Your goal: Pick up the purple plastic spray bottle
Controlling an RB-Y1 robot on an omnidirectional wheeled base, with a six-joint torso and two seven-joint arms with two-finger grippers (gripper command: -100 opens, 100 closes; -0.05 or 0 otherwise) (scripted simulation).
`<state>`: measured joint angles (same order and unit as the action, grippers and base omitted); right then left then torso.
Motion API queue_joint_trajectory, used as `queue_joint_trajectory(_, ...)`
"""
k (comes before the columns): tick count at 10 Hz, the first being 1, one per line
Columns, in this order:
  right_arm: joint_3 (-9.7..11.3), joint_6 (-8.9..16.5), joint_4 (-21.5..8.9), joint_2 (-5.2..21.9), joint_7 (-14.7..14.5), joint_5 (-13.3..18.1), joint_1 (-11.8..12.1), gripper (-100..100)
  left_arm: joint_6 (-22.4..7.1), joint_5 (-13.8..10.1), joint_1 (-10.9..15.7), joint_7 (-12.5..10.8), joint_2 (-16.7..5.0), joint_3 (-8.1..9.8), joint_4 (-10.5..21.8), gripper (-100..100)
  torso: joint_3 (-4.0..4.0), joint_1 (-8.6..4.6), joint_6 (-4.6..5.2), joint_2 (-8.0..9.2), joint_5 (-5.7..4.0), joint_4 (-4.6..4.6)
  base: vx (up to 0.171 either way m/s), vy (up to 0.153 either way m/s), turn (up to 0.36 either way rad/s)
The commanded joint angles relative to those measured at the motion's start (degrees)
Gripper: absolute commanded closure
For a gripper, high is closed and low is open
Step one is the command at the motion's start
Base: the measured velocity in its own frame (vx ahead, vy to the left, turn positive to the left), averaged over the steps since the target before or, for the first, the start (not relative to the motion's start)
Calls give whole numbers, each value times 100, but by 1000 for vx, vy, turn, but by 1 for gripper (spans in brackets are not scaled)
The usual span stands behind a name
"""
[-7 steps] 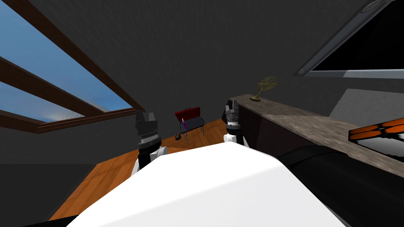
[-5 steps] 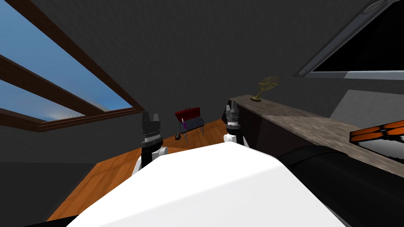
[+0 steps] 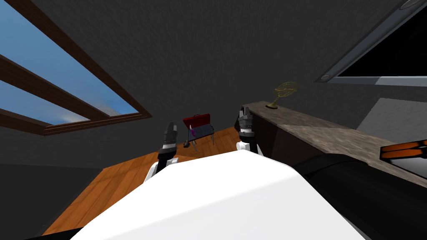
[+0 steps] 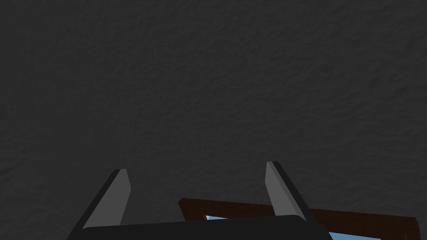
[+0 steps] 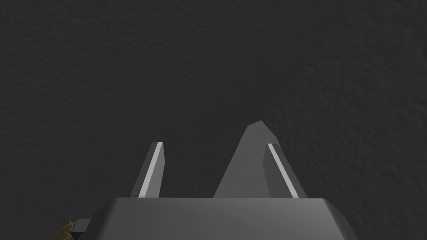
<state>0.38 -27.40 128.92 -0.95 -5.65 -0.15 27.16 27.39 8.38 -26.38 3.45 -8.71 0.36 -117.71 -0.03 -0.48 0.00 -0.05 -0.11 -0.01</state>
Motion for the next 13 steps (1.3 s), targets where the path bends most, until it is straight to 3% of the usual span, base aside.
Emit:
queue_joint_trajectory(1, 0, 0, 0, 0, 0, 0, 0, 0, -217, 222, 44, -48, -91, -75, 260, -100, 0, 0, 0, 0, 0, 0, 16, -117, 72)
queue_joint_trajectory(5, 0, 0, 0, 0, 0, 0, 0, 0, -700, 840, 101, -144, -280, -298, 931, -100, -1, -3, 1, -1, -1, 0, 7, -132, 58)
queue_joint_trajectory(6, 0, 0, 0, 0, 0, 0, 0, 0, -700, 840, 101, -144, -280, -298, 931, -100, 0, -2, -1, 0, 0, 0, 7, -83, 26)
queue_joint_trajectory(13, 0, 0, 0, 1, 0, 0, 1, 0, -1555, 2038, 340, -233, -641, -624, 2194, -100, -12, 17, 0, -22, 3, -4, 41, -86, 37)
